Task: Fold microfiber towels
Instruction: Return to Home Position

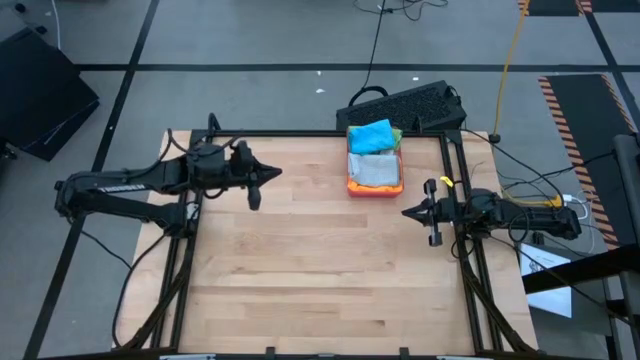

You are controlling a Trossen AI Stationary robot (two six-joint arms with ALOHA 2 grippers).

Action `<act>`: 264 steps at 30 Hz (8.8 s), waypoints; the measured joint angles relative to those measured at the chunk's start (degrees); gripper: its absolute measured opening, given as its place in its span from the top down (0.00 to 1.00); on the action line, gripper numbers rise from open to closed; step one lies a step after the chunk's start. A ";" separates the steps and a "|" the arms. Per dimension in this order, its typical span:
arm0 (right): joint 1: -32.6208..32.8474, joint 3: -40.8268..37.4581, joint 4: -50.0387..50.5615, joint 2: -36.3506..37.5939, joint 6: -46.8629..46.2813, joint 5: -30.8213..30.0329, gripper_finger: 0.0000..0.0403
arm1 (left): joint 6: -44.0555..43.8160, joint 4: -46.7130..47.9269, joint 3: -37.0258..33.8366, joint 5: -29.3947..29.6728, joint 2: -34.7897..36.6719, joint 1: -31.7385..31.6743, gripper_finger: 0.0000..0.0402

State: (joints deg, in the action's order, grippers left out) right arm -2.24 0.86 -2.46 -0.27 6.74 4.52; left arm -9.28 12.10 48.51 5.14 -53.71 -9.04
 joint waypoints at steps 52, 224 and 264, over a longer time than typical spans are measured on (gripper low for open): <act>0.00 -0.02 -0.26 -0.02 -0.02 0.04 1.00 | 0.50 -23.33 -47.96 -8.35 45.24 5.81 1.00; 0.00 -0.02 -0.28 -0.02 -0.04 0.03 1.00 | -4.87 -13.33 -47.91 -9.09 53.35 5.81 0.92; 0.00 -0.02 -0.26 -0.02 -0.04 0.02 1.00 | -4.87 -13.33 -47.90 -9.10 53.35 5.79 0.92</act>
State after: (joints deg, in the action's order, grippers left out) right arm -2.24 0.84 -2.73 -0.30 6.70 4.54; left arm -14.15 -1.23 0.61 -3.95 -0.36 -3.25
